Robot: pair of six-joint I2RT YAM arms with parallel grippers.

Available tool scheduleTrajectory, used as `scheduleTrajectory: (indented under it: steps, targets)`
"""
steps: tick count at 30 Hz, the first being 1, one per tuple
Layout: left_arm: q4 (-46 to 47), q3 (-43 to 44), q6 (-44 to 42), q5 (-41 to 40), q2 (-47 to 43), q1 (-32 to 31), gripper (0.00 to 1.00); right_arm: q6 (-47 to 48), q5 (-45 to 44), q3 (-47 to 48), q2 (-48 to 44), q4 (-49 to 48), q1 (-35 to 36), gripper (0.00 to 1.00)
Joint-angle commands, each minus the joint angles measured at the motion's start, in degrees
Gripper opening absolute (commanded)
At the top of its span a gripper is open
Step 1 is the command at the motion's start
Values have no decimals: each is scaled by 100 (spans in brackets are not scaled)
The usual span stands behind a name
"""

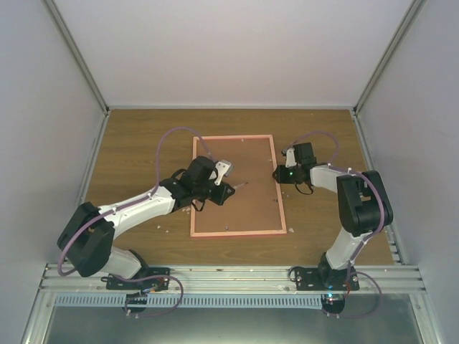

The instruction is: Take the photo out of the frame

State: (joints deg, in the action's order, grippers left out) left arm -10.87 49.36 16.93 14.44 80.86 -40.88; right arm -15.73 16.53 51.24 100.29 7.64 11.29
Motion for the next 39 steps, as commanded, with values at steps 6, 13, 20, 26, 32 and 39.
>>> scheduleTrajectory:
  steps: [6, 13, 20, 26, 32, 39]
  targets:
    - [21, 344, -169, 485, 271, -19, 0, 173, 209, -35, 116, -67, 182, 15]
    - [-71, 374, -303, 616, 332, -277, 0, -159, 248, -315, -218, -132, 617, 13]
    - [-79, 347, -375, 681, 506, -583, 0, -1062, 93, -742, -607, -542, 1043, 8]
    - [-63, 350, -445, 629, 796, -883, 0, -1280, 35, -862, -629, -746, 1241, 5]
    - [58, 372, -471, 583, 1068, -1024, 0, -1336, 89, -919, -600, -932, 1287, 4]
    - [243, 461, -462, 470, 1256, -1053, 0, -1345, 204, -947, -519, -1030, 1288, 3]
